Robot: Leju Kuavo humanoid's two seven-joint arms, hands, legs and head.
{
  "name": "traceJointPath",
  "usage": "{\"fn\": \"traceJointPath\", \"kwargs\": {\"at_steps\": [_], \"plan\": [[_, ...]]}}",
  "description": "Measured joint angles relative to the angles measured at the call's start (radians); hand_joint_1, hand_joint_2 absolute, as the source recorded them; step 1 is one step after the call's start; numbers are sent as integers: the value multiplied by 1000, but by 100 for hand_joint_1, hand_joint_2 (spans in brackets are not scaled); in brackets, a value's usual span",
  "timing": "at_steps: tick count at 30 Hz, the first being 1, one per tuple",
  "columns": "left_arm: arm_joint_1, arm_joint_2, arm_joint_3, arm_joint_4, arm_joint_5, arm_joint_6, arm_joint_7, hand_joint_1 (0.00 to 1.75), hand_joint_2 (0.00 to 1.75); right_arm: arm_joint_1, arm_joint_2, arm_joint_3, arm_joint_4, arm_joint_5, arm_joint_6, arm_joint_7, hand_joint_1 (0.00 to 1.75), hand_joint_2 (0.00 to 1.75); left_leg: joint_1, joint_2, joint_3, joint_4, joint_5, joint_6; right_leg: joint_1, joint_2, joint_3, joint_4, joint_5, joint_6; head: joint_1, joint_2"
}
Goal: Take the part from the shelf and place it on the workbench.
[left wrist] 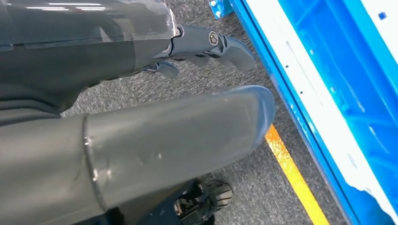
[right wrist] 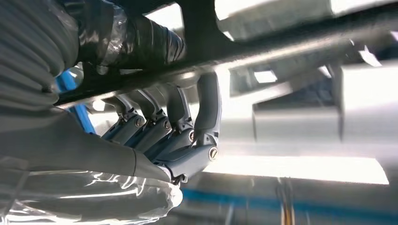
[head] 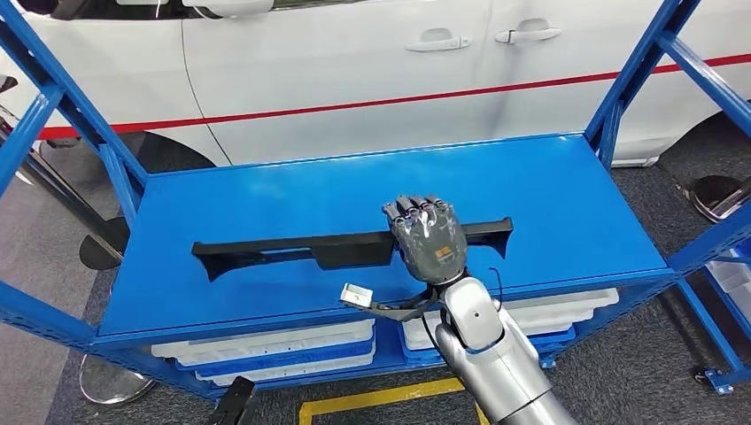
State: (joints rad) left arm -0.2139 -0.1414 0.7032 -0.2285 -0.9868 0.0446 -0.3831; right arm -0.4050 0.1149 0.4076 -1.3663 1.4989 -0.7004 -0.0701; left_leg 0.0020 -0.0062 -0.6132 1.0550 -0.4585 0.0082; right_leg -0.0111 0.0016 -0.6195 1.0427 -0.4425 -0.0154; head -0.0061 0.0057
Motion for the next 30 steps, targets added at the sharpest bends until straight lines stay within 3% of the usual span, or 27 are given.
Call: {"fn": "traceJointPath", "kwargs": {"at_steps": [3, 5, 6, 7, 8, 10, 14, 16, 19, 20, 21, 22, 24, 25, 27, 30], "plan": [[4, 1, 3, 0, 14, 19, -9, 0, 0, 32, 65, -86, -109, -34, 0, -157, 175, 175, 5, 1, -70, 158, -85, -14, -2, -2, 3, -4, 1, -11, 0, 0], [10, 1, 6, 0, 18, 24, -12, 0, 0, 52, 95, -124, -154, -49, 1, -208, 175, 175, 8, 1, -111, 243, -107, -19, -1, -3, 3, -4, 0, -12, 0, 0], [12, 1, 6, 0, 19, 26, -15, 0, 0, 63, 108, -141, -173, -60, 1, -236, 175, 175, 9, 1, -107, 233, -91, -20, -1, -3, 3, -4, -1, -12, 0, 0], [15, 1, 6, 0, 21, 27, -19, 0, 0, 73, 123, -158, -194, -76, 1, -276, 175, 175, 10, 1, -85, 188, -61, -19, -1, -2, 4, -3, -1, -12, 0, 0], [16, 1, 6, 0, 23, 28, -23, 0, 0, 82, 140, -175, -214, -94, 1, -317, 175, 175, 10, 1, -52, 121, -27, -16, -1, -1, 5, -3, -1, -11, 0, 0], [15, 2, 6, 0, 26, 28, -33, 0, 0, 91, 172, -211, -253, -128, 1, -380, 175, 175, 6, 1, 4, 7, 10, -6, 2, 0, 4, -2, -2, -4, 0, 0], [21, 2, 7, 0, 30, 26, -39, 0, 0, 102, 205, -259, -302, -151, 1, -408, 175, 175, 2, 0, 22, -34, 16, 14, 2, -1, 5, -2, -3, 18, 0, 0], [21, 1, 7, 0, 31, 25, -40, 0, 0, 104, 212, -269, -318, -153, 1, -412, 175, 175, 7, 1, 26, -44, 23, 27, 1, -1, -13, 40, -32, 27, 0, 0], [21, 2, 8, 0, 34, 4, -43, 0, 131, 110, 213, -282, -332, -170, 1, -428, 175, 175, 6, 2, 26, -46, 24, 38, -2, -1, -95, 213, -117, 33, 1, 0], [24, 2, 9, 0, 35, -7, -44, 0, 175, 113, 213, -286, -336, -178, 1, -437, 175, 175, 5, 2, 26, -44, 24, 38, -2, -1, -114, 251, -126, 34, 1, 0], [26, 2, 10, 0, 36, -18, -45, 0, 175, 115, 213, -287, -341, -185, 1, -444, 175, 175, 5, 2, 25, -42, 22, 38, -3, -1, -117, 255, -115, 34, 1, 0], [29, 2, 10, 0, 36, -27, -47, 0, 175, 117, 213, -287, -347, -191, 1, -452, 175, 175, 5, 1, 25, -39, 20, 36, -3, -1, -102, 224, -89, 34, 1, 0], [33, 1, 11, 0, 35, -36, -49, 0, 175, 118, 213, -286, -360, -199, 1, -464, 175, 175, 5, 0, 26, -32, 15, 33, -3, -1, -48, 119, -29, 30, 1, 0], [36, 0, 11, 0, 34, -39, -51, 0, 175, 119, 213, -285, -366, -203, 1, -469, 175, 175, 4, 0, 25, -29, 13, 29, -2, -1, -24, 70, -14, 27, 1, 0], [40, 0, 10, 0, 21, -35, -54, 0, 175, 124, 214, -275, -376, -207, 1, -482, 175, 175, 0, 0, 21, -22, 9, 22, 0, 0, -5, 23, -8, 21, 0, 0], [49, 0, -2, 0, -29, 10, -49, 0, 175, 135, 215, -255, -389, -221, 1, -506, 175, 175, 0, 0, 19, -21, 6, 7, 3, 2, -1, 8, -7, 9, 0, 0]]}}
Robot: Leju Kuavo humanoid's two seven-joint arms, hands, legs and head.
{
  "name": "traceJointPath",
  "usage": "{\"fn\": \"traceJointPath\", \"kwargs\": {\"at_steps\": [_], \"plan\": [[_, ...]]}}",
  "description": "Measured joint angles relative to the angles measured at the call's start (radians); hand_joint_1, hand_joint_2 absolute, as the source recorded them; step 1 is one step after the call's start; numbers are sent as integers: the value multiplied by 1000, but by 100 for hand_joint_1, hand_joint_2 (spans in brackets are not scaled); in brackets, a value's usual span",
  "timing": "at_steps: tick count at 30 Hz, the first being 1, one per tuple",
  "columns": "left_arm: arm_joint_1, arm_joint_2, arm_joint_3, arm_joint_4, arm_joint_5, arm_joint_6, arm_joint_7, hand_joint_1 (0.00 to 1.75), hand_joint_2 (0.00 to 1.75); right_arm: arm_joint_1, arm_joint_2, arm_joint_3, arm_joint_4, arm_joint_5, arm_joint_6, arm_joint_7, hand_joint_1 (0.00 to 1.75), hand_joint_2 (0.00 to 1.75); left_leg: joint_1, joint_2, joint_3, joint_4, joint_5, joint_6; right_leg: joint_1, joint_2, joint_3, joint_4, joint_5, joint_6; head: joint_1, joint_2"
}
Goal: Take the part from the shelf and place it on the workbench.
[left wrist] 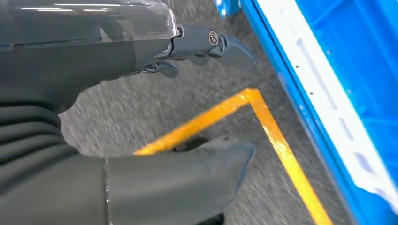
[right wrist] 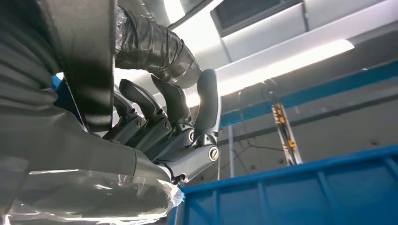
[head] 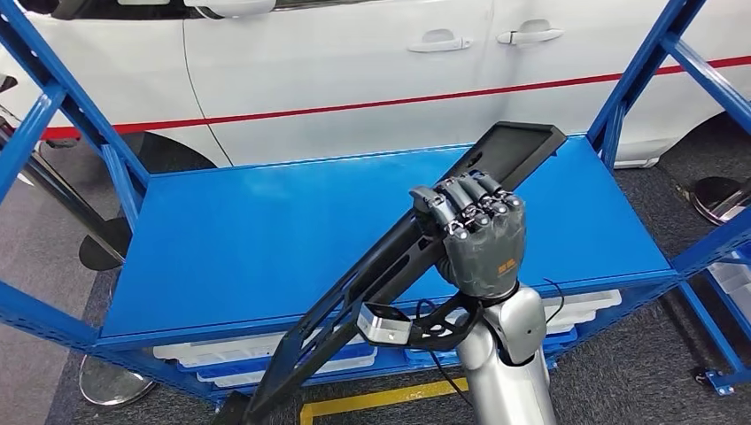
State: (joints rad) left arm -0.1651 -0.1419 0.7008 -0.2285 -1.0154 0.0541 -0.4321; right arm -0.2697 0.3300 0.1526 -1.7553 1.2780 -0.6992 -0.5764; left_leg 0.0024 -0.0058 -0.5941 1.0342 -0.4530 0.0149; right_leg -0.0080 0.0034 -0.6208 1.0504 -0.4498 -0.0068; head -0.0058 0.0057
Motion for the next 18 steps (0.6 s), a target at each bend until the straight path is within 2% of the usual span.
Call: {"fn": "traceJointPath", "kwargs": {"at_steps": [2, 3, 5, 6, 7, 8, 10, 12, 14, 16, 18], "plan": [[4, -2, -20, 0, -30, 33, 12, 0, 175, 4, 0, 13, -2, -9, 0, -9, 175, 175, 3, 1, -12, 30, -24, -11, -3, -2, 4, -6, 3, -10, 0, 0], [6, -3, -30, 0, -37, 44, 19, 0, 175, 7, 0, 20, -3, -15, 0, -13, 175, 175, 5, 1, -31, 73, -51, -16, -4, -4, 5, -8, 4, -15, 0, 0], [9, -8, -44, 0, -31, 51, 32, 0, 175, 14, 0, 31, -4, -38, 0, -34, 175, 175, 7, 1, -87, 195, -110, -23, -4, -6, 5, -8, 3, -19, 0, 0], [12, -10, -45, 0, -22, 51, 37, 0, 175, 19, 0, 34, -2, -53, 0, -50, 175, 175, 8, 1, -111, 244, -125, -25, -3, -6, 6, -8, 2, -20, 0, 0], [14, -12, -45, 0, -12, 49, 42, 0, 175, 24, 0, 36, 0, -68, 0, -65, 175, 175, 9, 1, -119, 262, -121, -26, -3, -6, 6, -8, 2, -20, 0, 0], [16, -13, -45, 1, -5, 48, 46, 0, 175, 31, -1, 39, 5, -81, 0, -77, 175, 175, 9, 1, -111, 243, -101, -25, -3, -5, 6, -8, 2, -20, 0, 0], [16, -14, -45, 1, 7, 49, 52, 0, 175, 40, -2, 52, 16, -99, 1, -96, 175, 175, 9, 1, -53, 121, -36, -19, -4, -4, 7, -7, 2, -19, 0, 0], [14, -14, -45, 1, 11, 50, 54, 0, 175, 47, -4, 68, 27, -124, 1, -107, 175, 175, 5, 1, -4, 19, -3, -10, -1, -3, 6, -4, 1, -12, 0, 0], [14, -15, -44, 1, 11, 53, 58, 0, 175, 53, -9, 94, 58, -218, 18, -96, 175, 175, 0, 0, 5, -4, -3, -1, 1, -4, 6, -6, 3, 0, 0, 0], [20, -15, -43, 1, 10, 56, 63, 0, 175, 64, -25, 170, 118, -382, 52, -47, 175, 175, 5, 0, 11, -14, 3, 11, 1, -4, 7, -3, -1, 11, 0, 0], [24, -16, -42, 1, 10, 58, 64, 0, 175, 79, -50, 293, 178, -501, 47, 5, 175, 175, 9, 2, 17, -27, 11, 22, 1, -4, -14, 49, -39, 17, 0, 0]]}}
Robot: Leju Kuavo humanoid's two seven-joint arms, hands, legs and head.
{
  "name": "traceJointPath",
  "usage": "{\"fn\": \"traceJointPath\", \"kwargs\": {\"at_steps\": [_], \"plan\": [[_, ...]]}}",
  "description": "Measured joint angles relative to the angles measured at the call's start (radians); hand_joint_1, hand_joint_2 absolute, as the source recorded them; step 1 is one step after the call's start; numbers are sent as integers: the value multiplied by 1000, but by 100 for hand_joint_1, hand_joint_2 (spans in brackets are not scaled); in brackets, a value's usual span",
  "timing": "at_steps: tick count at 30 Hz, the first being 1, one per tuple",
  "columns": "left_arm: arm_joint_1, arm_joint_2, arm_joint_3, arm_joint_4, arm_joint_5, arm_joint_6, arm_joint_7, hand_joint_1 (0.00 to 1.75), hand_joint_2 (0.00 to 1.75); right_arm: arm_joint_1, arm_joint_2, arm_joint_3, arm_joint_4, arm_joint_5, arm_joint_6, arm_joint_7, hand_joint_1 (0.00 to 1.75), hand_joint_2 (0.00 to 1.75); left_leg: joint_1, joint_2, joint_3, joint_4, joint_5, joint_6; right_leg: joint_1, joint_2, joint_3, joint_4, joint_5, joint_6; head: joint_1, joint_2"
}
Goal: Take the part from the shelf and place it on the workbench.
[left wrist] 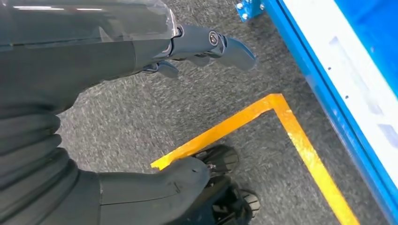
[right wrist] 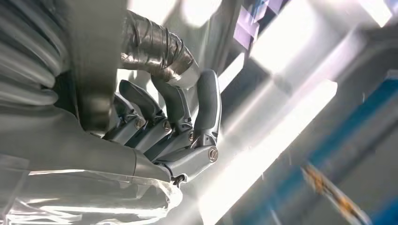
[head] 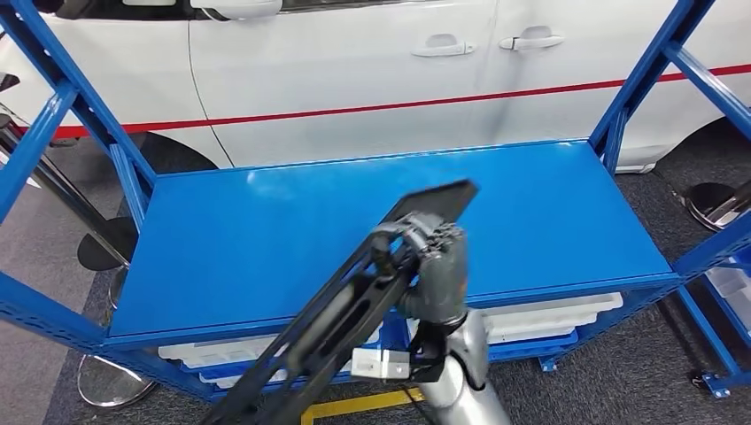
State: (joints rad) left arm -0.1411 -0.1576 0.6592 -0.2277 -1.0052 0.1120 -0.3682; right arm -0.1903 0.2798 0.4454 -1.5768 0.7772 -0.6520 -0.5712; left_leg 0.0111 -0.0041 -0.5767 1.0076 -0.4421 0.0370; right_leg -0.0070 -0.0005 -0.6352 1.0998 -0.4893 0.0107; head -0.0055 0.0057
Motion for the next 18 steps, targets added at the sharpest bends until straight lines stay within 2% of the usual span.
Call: {"fn": "traceJointPath", "kwargs": {"at_steps": [2, 3, 4, 5, 6, 8, 9, 10, 12, 14, 16, 18], "plan": [[5, 0, 0, 0, 0, 0, -1, 0, 175, 12, -28, 111, 47, -39, -28, 24, 175, 175, -3, 1, -2, -1, 1, 5, -2, 0, -53, 116, -63, 4, 0, 0], [9, 0, 1, 0, -1, 0, 0, 0, 175, 16, -42, 150, 66, -45, -35, 32, 175, 175, -3, 1, -3, 1, 1, 6, -3, 0, -79, 171, -84, 5, 0, 0], [13, 0, 1, 0, -2, 0, 3, 0, 175, 17, -55, 180, 80, -47, -37, 39, 175, 175, -4, 0, -4, 3, 0, 7, -4, 0, -93, 201, -88, 6, 0, 0], [17, 0, 1, 0, -5, 0, 7, 0, 175, 16, -67, 206, 91, -45, -40, 45, 175, 175, -4, 0, -5, 5, -2, 6, -5, 0, -89, 194, -72, 6, 0, 0], [21, 0, 1, 0, -7, -1, 11, 0, 175, 12, -76, 228, 97, -36, -42, 50, 175, 175, -4, -1, -4, 9, -4, 5, -5, 0, -67, 150, -42, 4, 0, 0], [25, 0, 1, 1, -8, -2, 15, 0, 175, 0, -91, 264, 102, -12, -46, 53, 175, 175, -6, -2, -5, 18, -11, -2, -4, 0, -4, 22, 13, -2, 0, 0], [25, 0, 1, 1, -6, -3, 15, 0, 175, -4, -97, 275, 104, -3, -47, 53, 175, 175, -7, -2, -6, 22, -14, -6, -3, 0, 17, -23, 26, -5, 0, 0], [24, -1, 1, 1, -4, -4, 14, 0, 175, -6, -102, 283, 105, 1, -48, 54, 175, 175, -9, -2, -7, 24, -16, -11, -1, 1, 26, -45, 28, -9, 0, 0], [23, -1, 1, 1, -2, -4, 13, 0, 175, -8, -111, 291, 106, 3, -48, 54, 175, 175, -8, -2, -6, 23, -16, -22, 1, 3, 27, -50, 29, -18, 0, 0], [23, -1, 1, 1, -2, -4, 13, 0, 175, -7, -118, 298, 107, 3, -48, 56, 175, 175, -5, -1, -10, 38, -30, -33, -1, 3, 31, -58, 33, -29, 0, 0], [23, -1, 1, 1, -2, -4, 13, 0, 175, -5, -122, 303, 108, 3, -48, 58, 175, 175, -2, -1, -46, 122, -83, -44, -5, 1, 34, -63, 36, -37, 0, 0], [25, -1, 2, 1, -2, -4, 14, 0, 175, -3, -127, 306, 110, 3, -48, 59, 175, 175, 1, -1, -104, 247, -139, -51, -4, 0, 33, -63, 35, -40, 0, 0]]}}
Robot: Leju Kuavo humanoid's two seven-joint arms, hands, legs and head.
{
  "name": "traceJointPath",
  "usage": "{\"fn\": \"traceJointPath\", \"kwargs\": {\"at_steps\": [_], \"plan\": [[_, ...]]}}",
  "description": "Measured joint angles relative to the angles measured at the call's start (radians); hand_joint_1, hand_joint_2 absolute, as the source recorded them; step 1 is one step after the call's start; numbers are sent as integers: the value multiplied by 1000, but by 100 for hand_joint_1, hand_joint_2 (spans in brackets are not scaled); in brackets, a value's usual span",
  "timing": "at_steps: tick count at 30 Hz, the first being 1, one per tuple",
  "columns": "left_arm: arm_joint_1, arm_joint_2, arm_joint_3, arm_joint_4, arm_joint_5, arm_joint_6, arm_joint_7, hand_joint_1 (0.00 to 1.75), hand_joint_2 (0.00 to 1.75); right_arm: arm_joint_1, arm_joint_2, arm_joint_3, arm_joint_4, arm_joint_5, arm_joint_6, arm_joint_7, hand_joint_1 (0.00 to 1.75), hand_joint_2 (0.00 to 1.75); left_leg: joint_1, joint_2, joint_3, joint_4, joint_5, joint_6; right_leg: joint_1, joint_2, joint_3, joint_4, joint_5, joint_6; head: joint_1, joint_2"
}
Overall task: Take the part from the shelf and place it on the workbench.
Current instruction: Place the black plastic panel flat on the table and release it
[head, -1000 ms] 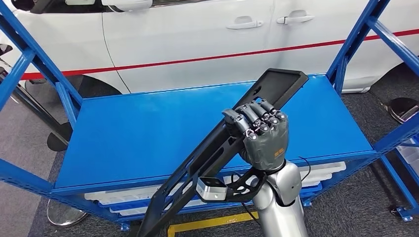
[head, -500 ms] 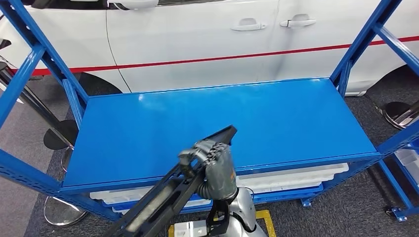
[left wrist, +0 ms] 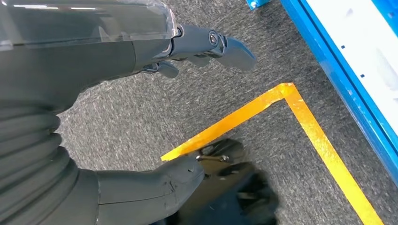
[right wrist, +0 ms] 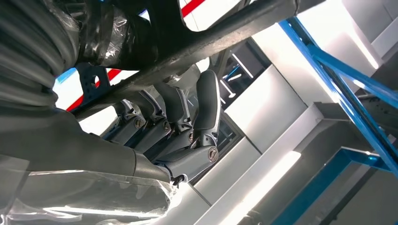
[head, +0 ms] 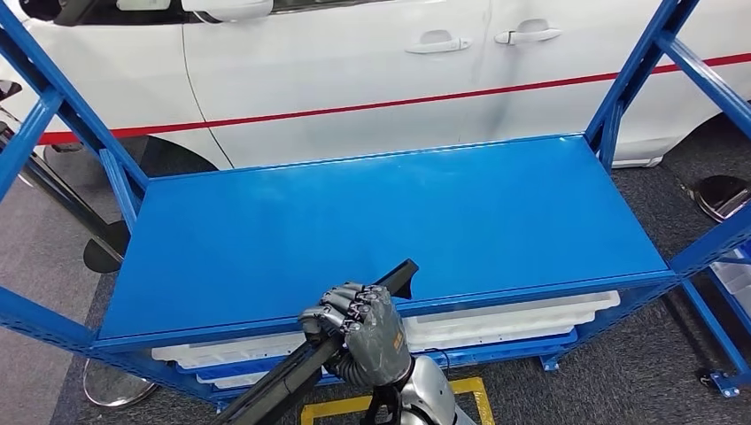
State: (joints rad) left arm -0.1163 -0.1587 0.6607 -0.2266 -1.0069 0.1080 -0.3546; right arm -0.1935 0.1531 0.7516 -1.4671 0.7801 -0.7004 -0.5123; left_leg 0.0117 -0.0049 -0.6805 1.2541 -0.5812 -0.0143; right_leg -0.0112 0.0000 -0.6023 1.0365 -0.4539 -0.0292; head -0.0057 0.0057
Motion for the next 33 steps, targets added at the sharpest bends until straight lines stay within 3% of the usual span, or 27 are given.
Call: {"fn": "traceJointPath", "kwargs": {"at_steps": [1, 2, 4, 6, 7, 11, 13, 15, 16, 17, 18, 21, 23, 25, 27, 28, 31, 32, 33], "plan": [[1, 0, 0, 0, 0, 0, 0, 0, 175, 2, -3, 2, 1, 0, 0, 0, 175, 175, 1, 0, -17, 36, -7, -2, 0, 0, 0, 0, 0, 0, 0, 0], [2, 0, 0, 0, 0, 0, 1, 0, 175, 4, -5, 3, 2, 0, 0, 0, 175, 175, 1, 0, -18, 37, 4, -3, 0, 0, 0, 1, -1, 0, 0, 0], [3, 0, 0, 0, 0, 0, 1, 0, 175, 5, -7, 3, 3, 0, 0, 0, 175, 175, 2, 0, 32, -67, 69, 0, 0, 1, 2, 2, -2, 1, 0, 0], [1, 0, 0, 0, 0, 0, 1, 0, 175, 5, -7, 4, 3, 0, 0, 0, 175, 175, -1, 0, 91, -188, 113, 8, 2, 1, 4, 3, -3, 8, 0, 0], [0, 0, 0, 0, 0, 0, 1, 0, 175, 5, -8, 5, 3, 0, 0, 1, 175, 175, -3, 0, 104, -218, 119, 14, 4, 1, 3, 4, -3, 13, 0, 0], [2, 0, 0, 0, 0, 0, 1, 0, 175, 4, -10, 6, 2, 0, -1, 1, 175, 175, -5, 0, 111, -238, 127, 41, 2, 1, 1, 12, -10, 36, 0, 0], [1, -1, 0, 0, 0, 0, 1, 0, 175, 4, -12, 7, 2, 0, -1, 1, 175, 175, -1, 2, 114, -247, 133, 53, 1, 1, -29, 82, -55, 42, 0, 0], [1, -1, 1, 0, 0, 0, 1, 0, 175, 7, -15, 8, 3, 0, -1, 1, 175, 175, -4, 2, 112, -246, 133, 58, 0, 1, -89, 206, -116, 45, 0, 0], [1, -1, 1, 0, 0, 0, 1, 0, 175, 9, -17, 9, 3, 0, -1, 1, 175, 175, -4, 2, 111, -245, 133, 58, 0, 1, -112, 253, -130, 46, 0, 0], [1, -1, 1, 0, 0, 0, 1, 0, 175, 10, -19, 9, 4, 0, -1, 1, 175, 175, -5, 2, 110, -243, 132, 58, -1, 1, -121, 269, -126, 46, 0, 0], [1, -1, 1, 0, 0, 0, 1, 0, 175, 11, -20, 10, 4, 0, -1, 1, 175, 175, -5, 1, 110, -241, 131, 58, -1, 1, -110, 246, -103, 45, 0, 0], [0, -4, 2, 0, 2, 0, 5, 0, 175, 9, -21, 10, 5, 1, -1, 3, 175, 175, -7, 0, 108, -229, 124, 51, 1, 1, -23, 69, -20, 35, 0, 0], [-2, -7, 4, 0, 4, -2, 12, 0, 175, 5, -21, 12, 5, 6, -1, 8, 175, 175, -10, -1, 105, -224, 122, 42, 5, 2, 0, 14, -8, 29, 0, 0], [-4, -10, 6, 0, 5, -4, 17, 0, 175, 2, -20, 13, 4, 12, -1, 12, 175, 175, -9, -1, 104, -225, 123, 30, 7, 3, -1, 10, -5, 21, 0, 0], [-5, -14, 6, 0, 5, -8, 18, 0, 175, -2, -20, 14, 0, 16, -1, 13, 175, 175, -7, 0, 96, -205, 104, 19, 3, 2, 2, 2, 1, 9, 0, 0], [-5, -16, 6, 0, 5, -9, 18, 0, 175, -4, -19, 14, -3, 21, -1, 13, 175, 175, -5, 0, 82, -171, 81, 14, 1, 1, 2, -2, 3, 4, 0, 0], [-5, -18, 6, 0, -1, -13, 20, 0, 175, -13, -19, 11, -13, 45, -1, 20, 175, 175, 0, 0, 4, 5, -5, 0, 1, -1, -1, -3, 6, -3, 0, 0], [-5, -17, 6, 0, -5, -16, 22, 0, 175, -20, -19, 8, -15, 60, -1, 31, 175, 175, 1, 0, -9, 35, -9, -1, 2, -1, -3, -2, 7, -3, 0, 0], [-8, -17, 6, 0, -10, -21, 25, 0, 175, -33, -19, 3, -16, 87, 0, 51, 175, 175, 1, 0, -4, 29, 6, -1, 2, -1, -4, 0, 8, -2, 0, 0]]}}
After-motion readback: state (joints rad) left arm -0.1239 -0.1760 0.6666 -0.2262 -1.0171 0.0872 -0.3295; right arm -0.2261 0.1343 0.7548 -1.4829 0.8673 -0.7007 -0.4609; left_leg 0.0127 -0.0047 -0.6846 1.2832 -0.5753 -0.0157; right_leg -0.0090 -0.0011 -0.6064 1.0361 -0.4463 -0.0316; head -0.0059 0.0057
